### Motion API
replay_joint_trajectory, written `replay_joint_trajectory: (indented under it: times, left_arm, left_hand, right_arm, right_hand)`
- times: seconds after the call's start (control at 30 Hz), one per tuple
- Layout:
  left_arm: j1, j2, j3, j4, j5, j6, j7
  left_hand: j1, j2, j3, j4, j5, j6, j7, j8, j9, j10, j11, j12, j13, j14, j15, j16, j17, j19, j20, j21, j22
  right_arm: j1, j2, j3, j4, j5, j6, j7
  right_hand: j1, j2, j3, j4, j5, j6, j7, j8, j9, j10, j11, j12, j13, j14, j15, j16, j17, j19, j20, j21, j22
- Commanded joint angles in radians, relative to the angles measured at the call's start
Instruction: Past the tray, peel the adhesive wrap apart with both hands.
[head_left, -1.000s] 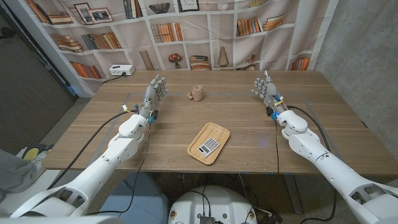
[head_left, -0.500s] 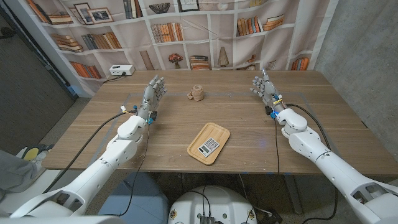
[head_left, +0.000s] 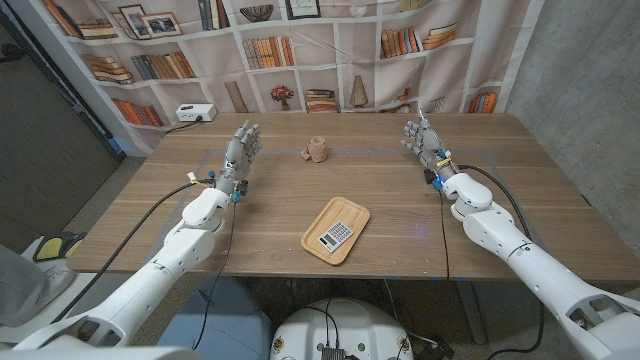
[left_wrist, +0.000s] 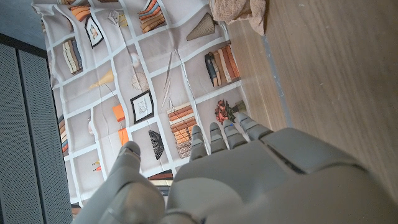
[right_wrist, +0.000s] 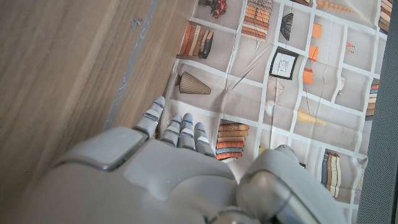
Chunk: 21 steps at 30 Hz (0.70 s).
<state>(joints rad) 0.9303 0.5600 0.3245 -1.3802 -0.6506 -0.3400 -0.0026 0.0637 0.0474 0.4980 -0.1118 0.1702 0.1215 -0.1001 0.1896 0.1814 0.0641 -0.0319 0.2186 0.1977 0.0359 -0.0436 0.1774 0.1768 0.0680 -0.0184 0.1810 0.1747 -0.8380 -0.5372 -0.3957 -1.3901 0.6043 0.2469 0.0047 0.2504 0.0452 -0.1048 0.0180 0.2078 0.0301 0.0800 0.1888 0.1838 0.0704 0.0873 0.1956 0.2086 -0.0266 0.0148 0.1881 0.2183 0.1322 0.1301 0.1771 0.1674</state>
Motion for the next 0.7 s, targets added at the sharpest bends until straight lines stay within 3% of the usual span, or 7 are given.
replay_joint_trajectory:
  times: [0.03,0.2,0.33,0.47,0.7]
  left_arm:
    - [0.038,0.017,-0.017,-0.044,0.002,0.005,0.03]
    - [0.026,0.007,-0.002,-0.043,0.014,0.011,0.034]
    - [0.026,-0.009,0.008,-0.055,0.024,0.017,0.058]
    - [0.047,-0.015,0.013,-0.089,0.037,0.03,0.098]
    - [0.042,-0.039,0.021,-0.076,0.064,0.007,0.127]
  left_hand:
    - [0.007,-0.001,0.003,-0.001,0.005,0.001,0.004,0.001,0.002,0.003,0.002,-0.003,0.003,-0.011,-0.004,0.0,0.002,0.006,-0.015,0.003,0.001]
    - [0.006,-0.001,0.002,-0.001,0.005,0.001,0.0,0.001,0.002,0.012,0.003,0.001,0.003,-0.006,-0.005,0.004,0.002,0.014,-0.017,0.007,0.001]
    - [0.006,-0.002,0.002,-0.001,0.005,0.0,-0.002,0.0,0.002,0.012,0.003,0.0,0.003,-0.005,-0.004,0.005,0.002,0.016,-0.018,0.009,0.001]
    - [0.005,-0.002,0.002,-0.001,0.005,0.004,-0.001,0.002,0.002,0.014,0.001,0.001,0.003,-0.001,-0.003,0.006,0.002,0.018,-0.018,0.01,0.001]
    - [0.004,-0.002,0.002,-0.001,0.005,0.034,0.001,0.01,0.002,0.05,0.002,0.014,0.003,0.025,-0.008,0.015,0.002,0.036,-0.019,0.017,0.001]
  right_arm:
    - [-0.003,-0.01,-0.006,-0.029,-0.013,-0.016,-0.009]
    - [0.01,-0.019,-0.007,-0.025,-0.017,-0.016,0.008]
    - [0.031,-0.035,-0.016,-0.013,-0.026,-0.033,0.034]
    - [0.055,-0.034,-0.019,0.028,-0.018,-0.018,0.078]
    - [0.068,-0.047,-0.02,0.043,-0.033,-0.022,0.083]
  right_hand:
    - [0.008,-0.006,-0.006,0.0,0.004,-0.007,-0.002,0.002,0.002,-0.008,-0.005,0.0,0.003,-0.02,0.005,-0.005,-0.002,-0.012,-0.014,-0.005,0.003]
    - [0.008,-0.005,-0.006,0.0,0.004,-0.01,-0.002,0.001,0.002,-0.013,-0.001,-0.001,0.002,-0.028,0.009,-0.005,-0.003,-0.016,-0.012,-0.003,0.002]
    - [0.009,-0.004,-0.007,-0.002,0.003,-0.022,-0.003,-0.002,0.002,-0.038,-0.002,-0.006,0.001,-0.074,0.016,-0.012,-0.005,-0.044,-0.016,-0.004,0.003]
    - [0.009,-0.003,-0.008,-0.003,0.003,-0.027,-0.005,-0.002,0.002,-0.056,0.005,-0.01,0.0,-0.091,0.017,-0.011,-0.005,-0.058,-0.032,-0.004,0.003]
    - [0.011,-0.002,-0.007,-0.004,0.003,-0.029,0.0,-0.001,0.002,-0.062,0.006,-0.008,-0.001,-0.094,0.018,-0.007,-0.006,-0.061,-0.051,-0.001,0.003]
